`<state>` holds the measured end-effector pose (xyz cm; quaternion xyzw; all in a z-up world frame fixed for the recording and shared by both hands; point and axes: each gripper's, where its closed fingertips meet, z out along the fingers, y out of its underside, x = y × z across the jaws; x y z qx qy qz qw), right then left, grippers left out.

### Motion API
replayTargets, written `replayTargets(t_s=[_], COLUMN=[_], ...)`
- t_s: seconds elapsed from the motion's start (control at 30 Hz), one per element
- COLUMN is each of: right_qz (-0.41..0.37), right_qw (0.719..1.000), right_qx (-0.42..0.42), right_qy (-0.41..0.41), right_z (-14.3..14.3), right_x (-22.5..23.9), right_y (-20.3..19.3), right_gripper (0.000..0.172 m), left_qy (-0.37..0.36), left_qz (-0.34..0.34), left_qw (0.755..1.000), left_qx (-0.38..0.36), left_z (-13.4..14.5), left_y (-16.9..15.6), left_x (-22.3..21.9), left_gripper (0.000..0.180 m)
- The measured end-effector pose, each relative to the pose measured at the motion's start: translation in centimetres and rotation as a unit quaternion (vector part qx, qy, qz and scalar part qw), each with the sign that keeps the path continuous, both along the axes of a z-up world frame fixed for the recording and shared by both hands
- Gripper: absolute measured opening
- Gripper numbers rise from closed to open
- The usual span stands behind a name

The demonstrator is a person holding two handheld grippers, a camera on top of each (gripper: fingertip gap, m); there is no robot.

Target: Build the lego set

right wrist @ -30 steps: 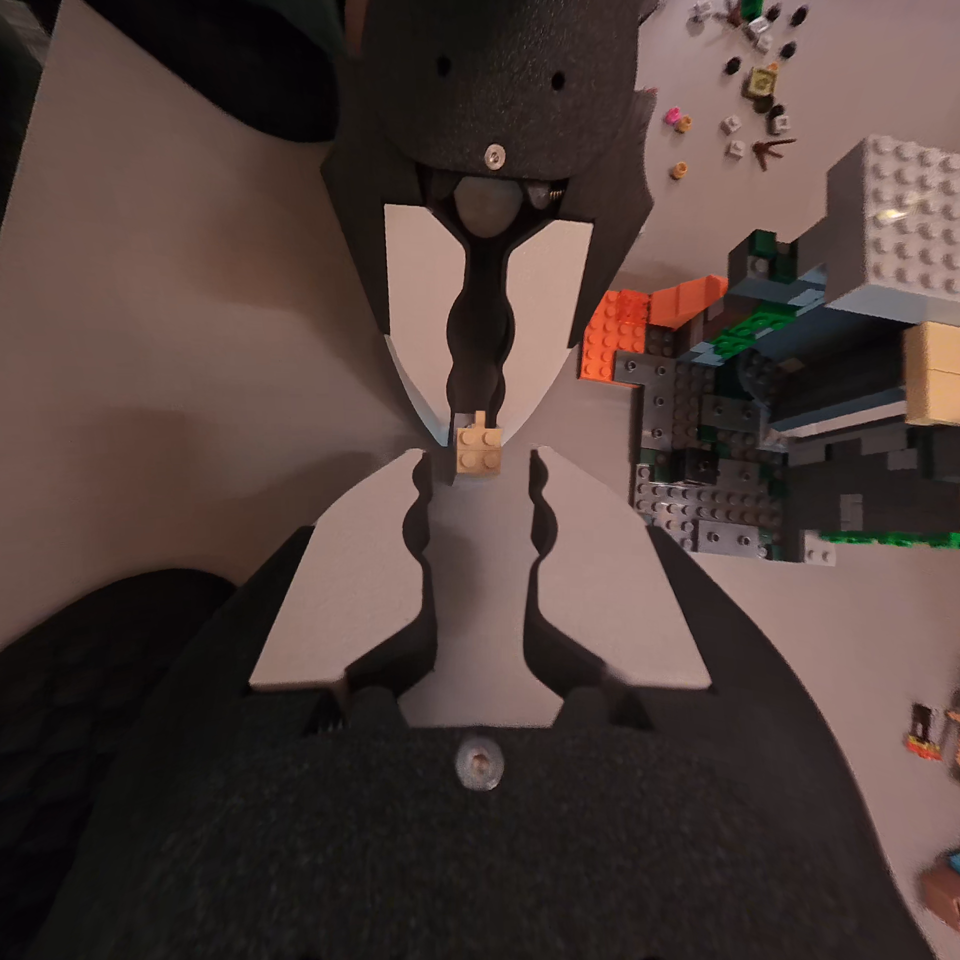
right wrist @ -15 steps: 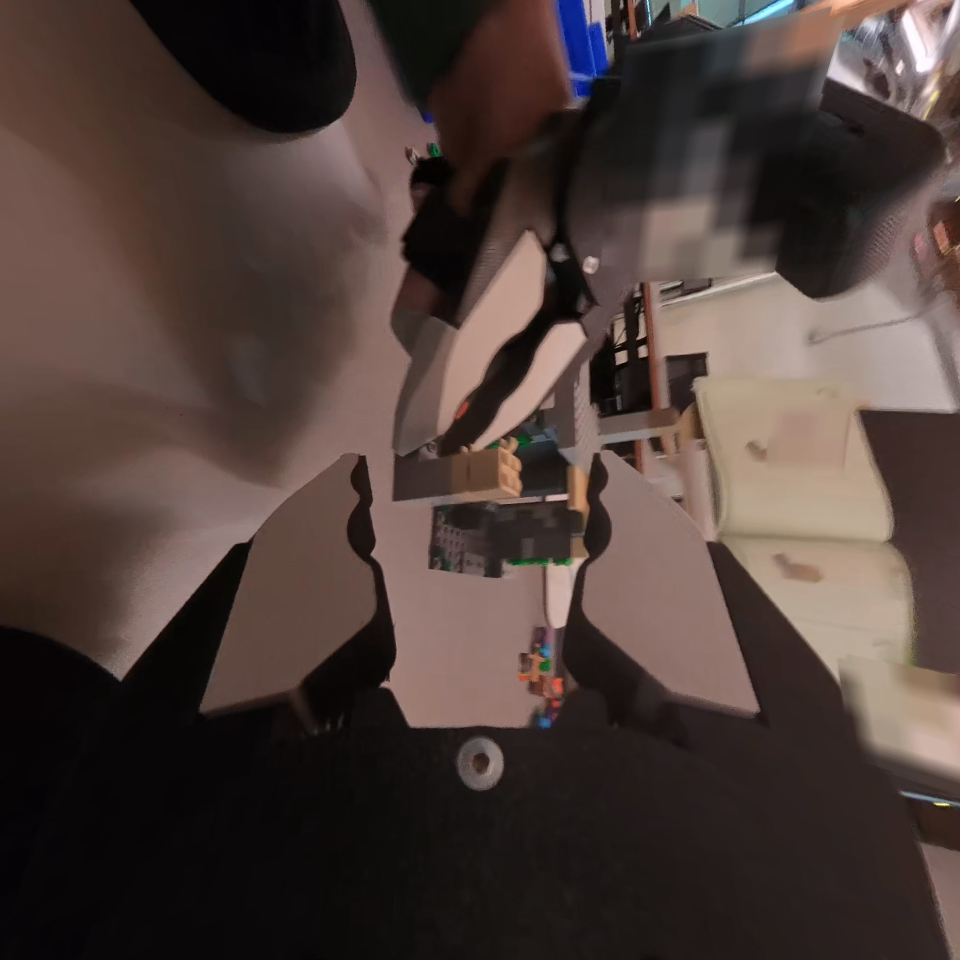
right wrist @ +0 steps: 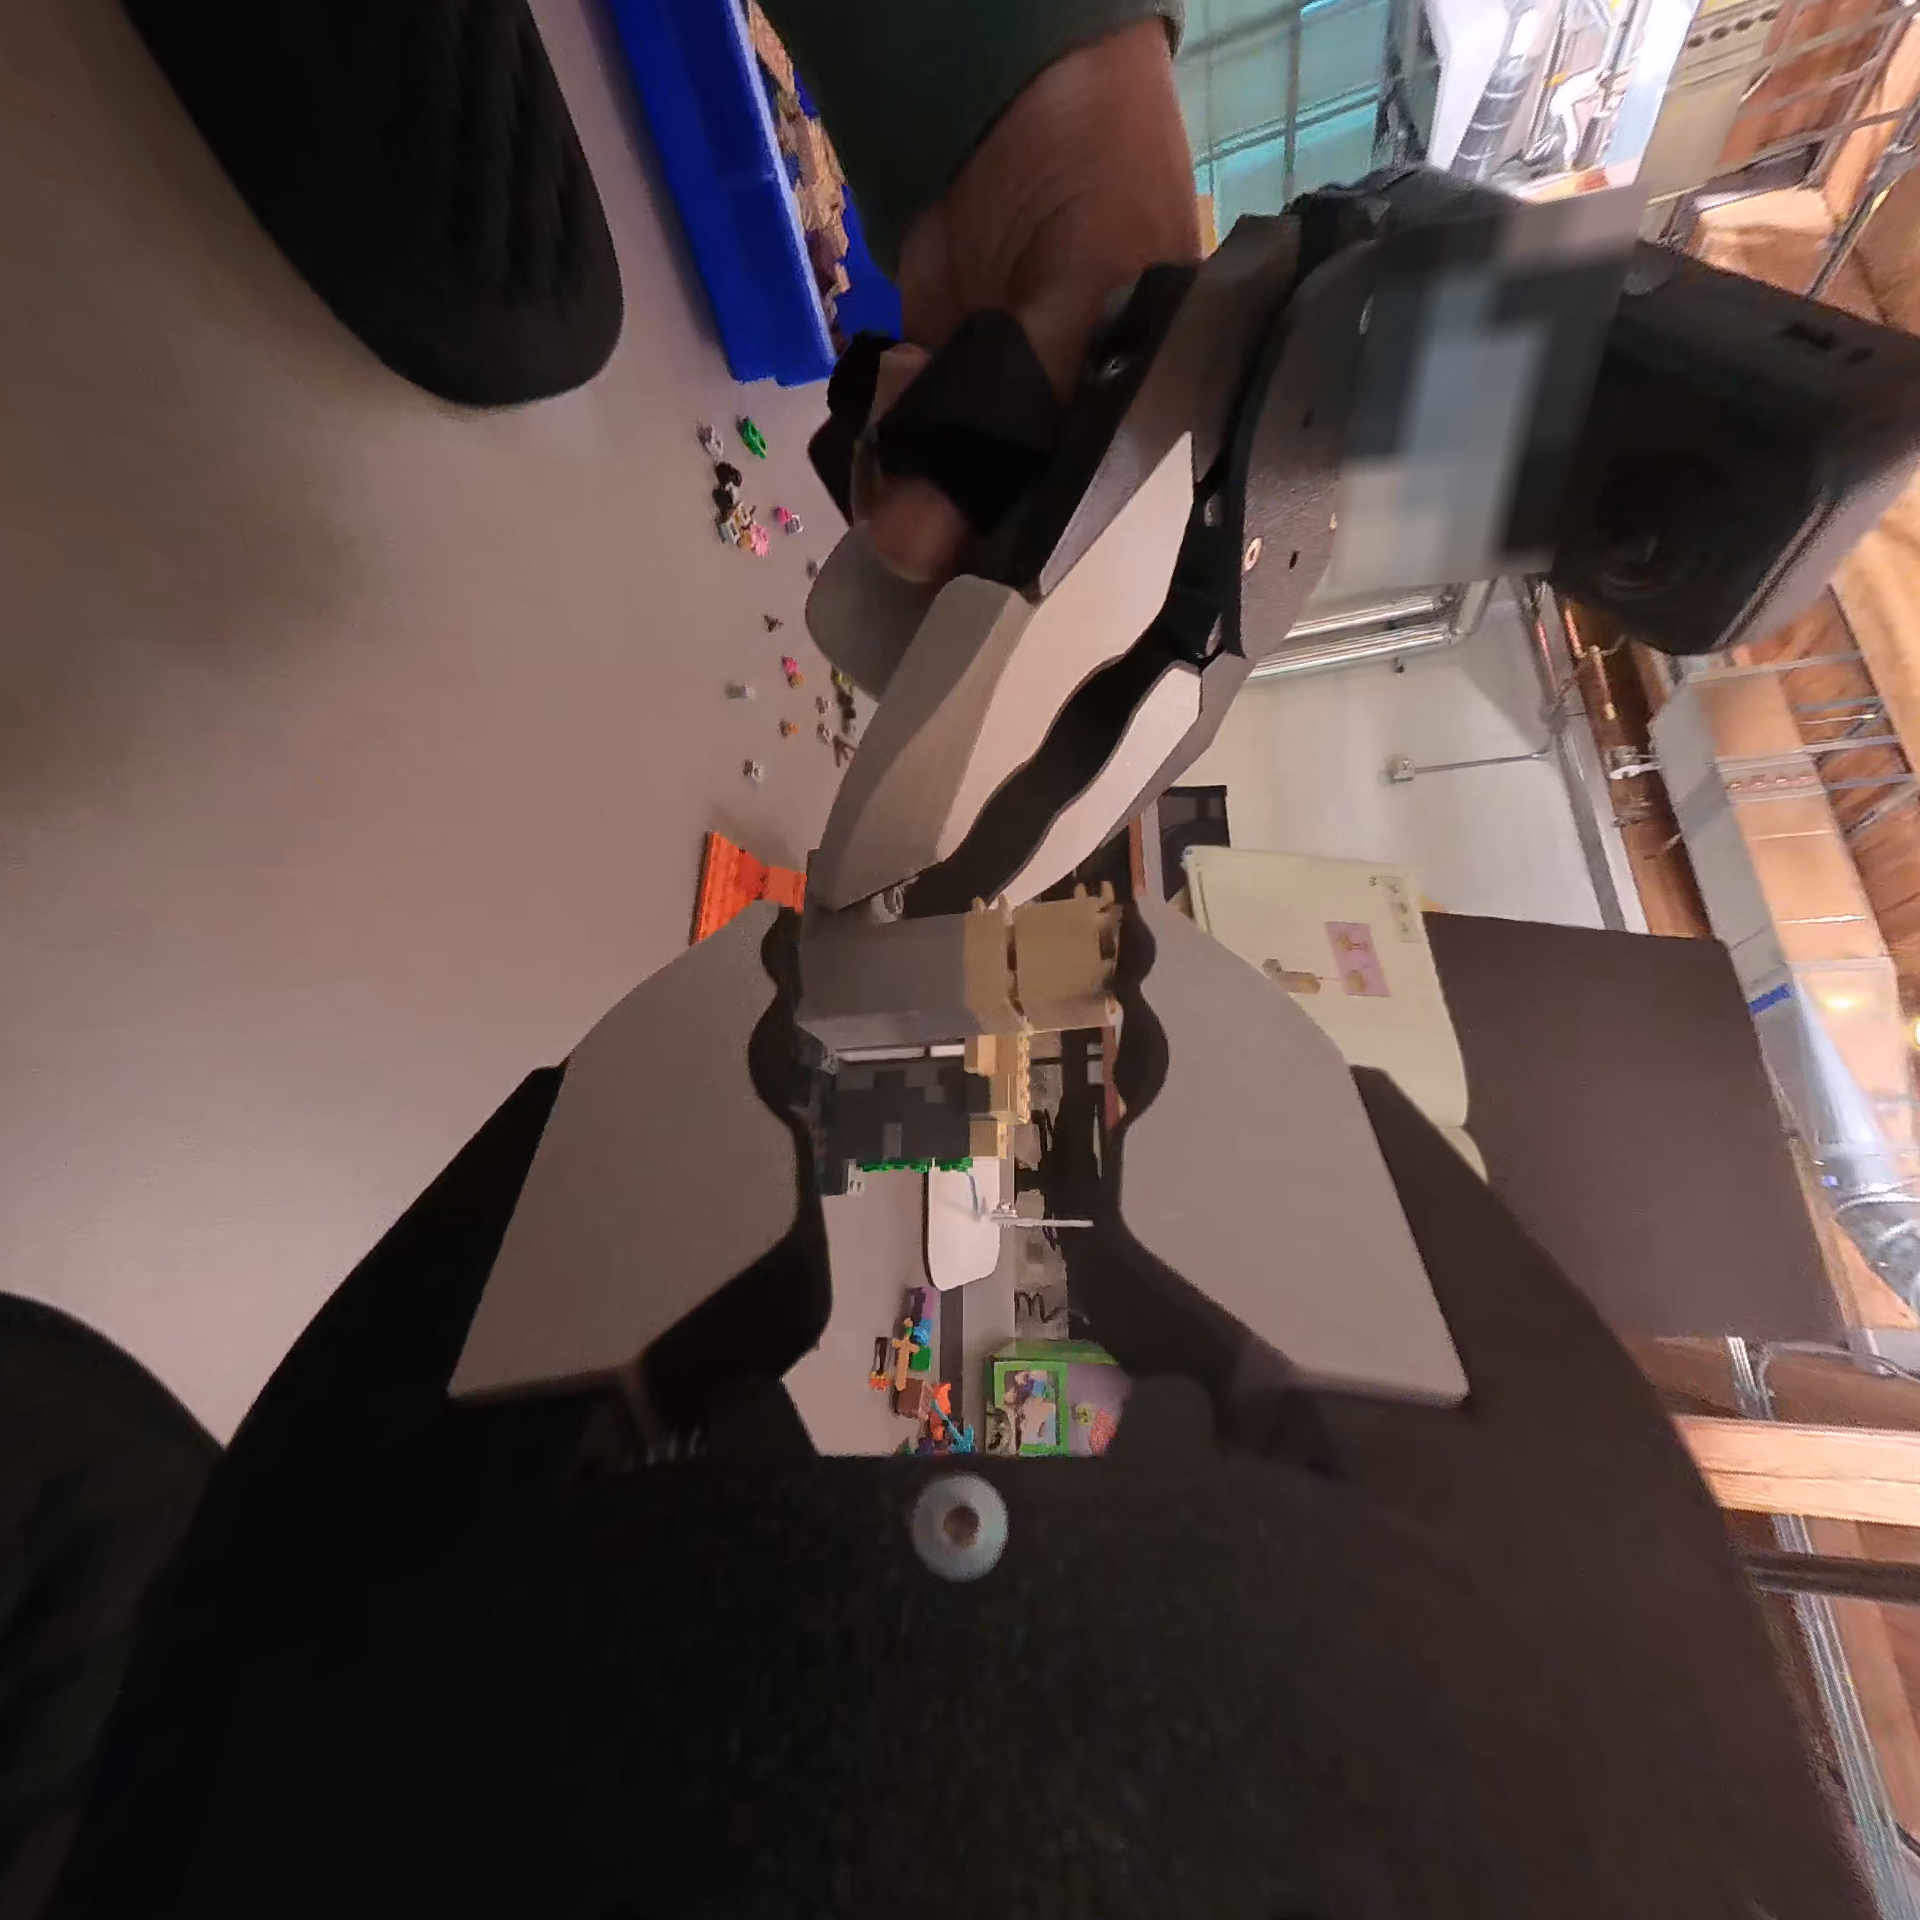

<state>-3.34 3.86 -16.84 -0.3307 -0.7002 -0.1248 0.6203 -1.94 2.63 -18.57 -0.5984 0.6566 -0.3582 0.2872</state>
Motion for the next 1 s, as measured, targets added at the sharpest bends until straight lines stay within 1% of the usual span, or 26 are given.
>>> replayTargets(t_s=[0.1, 0.37, 0.5, 0.77, 0.83, 0.93, 1.0], right_qz=[0.008, 0.019, 0.034, 0.047, 0.048, 0.039, 0.039], right_qw=[1.000, 0.996, 0.993, 0.985, 0.981, 0.978, 0.976], right_qx=[-0.012, -0.079, -0.105, -0.162, -0.177, -0.191, -0.200], right_qy=[0.009, 0.031, 0.036, 0.048, 0.056, 0.069, 0.072], right_z=[0.7, 2.3, 2.7, 2.9, 3.1, 3.2, 3.2], right_x=[-0.1, -0.4, -0.8, -0.9, -0.9, -0.7, -0.6], right_y=[-1.3, -4.4, -5.6, -6.8, -6.9, -6.4, -6.4], right_gripper=[0.058, 0.056, 0.055, 0.055, 0.055, 0.055, 0.055], left_qy=[-0.002, -0.006, -0.014, -0.031, -0.047, -0.070, -0.080], left_qz=[-0.018, -0.059, -0.082, -0.103, -0.104, -0.100, -0.088], left_qw=[1.000, 0.997, 0.992, 0.984, 0.980, 0.978, 0.980], left_qx=[-0.010, -0.047, -0.090, -0.143, -0.165, -0.169, -0.160], left_z=[0.7, 2.4, 2.9, 3.3, 3.6, 4.0, 4.1], left_y=[-1.3, -4.5, -5.8, -7.1, -7.2, -7.2, -7.0], left_x=[-0.1, -0.3, -0.6, -0.7, -0.7, -0.5, 0.0], left_gripper=[0.016, 0.016, 0.016, 0.017, 0.018, 0.029, 0.032])
